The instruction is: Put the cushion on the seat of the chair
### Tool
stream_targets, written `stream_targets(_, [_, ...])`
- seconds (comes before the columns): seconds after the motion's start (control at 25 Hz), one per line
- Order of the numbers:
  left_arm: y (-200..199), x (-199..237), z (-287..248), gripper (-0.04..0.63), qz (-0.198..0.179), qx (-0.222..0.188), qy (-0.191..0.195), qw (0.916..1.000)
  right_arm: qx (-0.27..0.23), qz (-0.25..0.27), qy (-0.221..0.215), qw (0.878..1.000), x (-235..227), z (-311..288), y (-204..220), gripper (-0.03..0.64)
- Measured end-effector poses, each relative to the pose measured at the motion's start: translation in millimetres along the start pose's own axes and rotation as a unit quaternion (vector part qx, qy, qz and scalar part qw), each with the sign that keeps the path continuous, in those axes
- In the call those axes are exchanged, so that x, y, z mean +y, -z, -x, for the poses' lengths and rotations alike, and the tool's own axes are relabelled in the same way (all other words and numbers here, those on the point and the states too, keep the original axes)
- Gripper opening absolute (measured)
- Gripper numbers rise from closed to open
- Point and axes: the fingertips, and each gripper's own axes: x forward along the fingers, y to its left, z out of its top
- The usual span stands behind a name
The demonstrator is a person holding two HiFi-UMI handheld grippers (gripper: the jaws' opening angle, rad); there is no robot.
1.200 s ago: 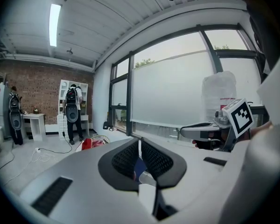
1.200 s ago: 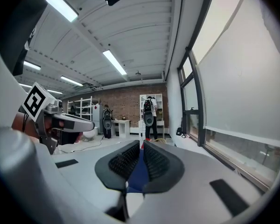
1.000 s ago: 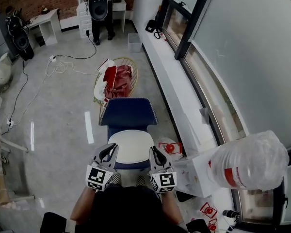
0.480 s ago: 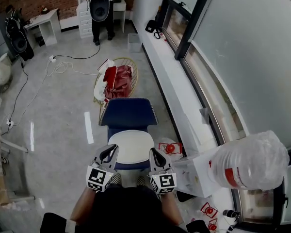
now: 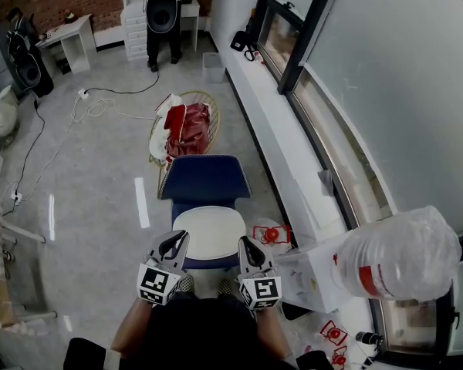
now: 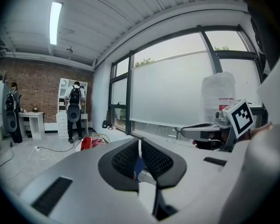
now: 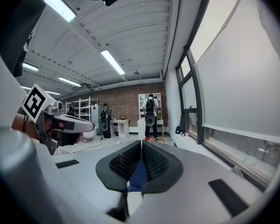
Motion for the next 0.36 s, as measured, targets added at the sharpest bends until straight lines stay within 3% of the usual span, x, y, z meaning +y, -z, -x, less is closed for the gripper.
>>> stream_targets(0.36, [0.1, -0.8, 2.7, 0.032, -0.001, 0.004, 0.002, 1.0, 0.005, -0.003, -0.002, 1.0, 3.2, 0.9, 1.9, 0.035])
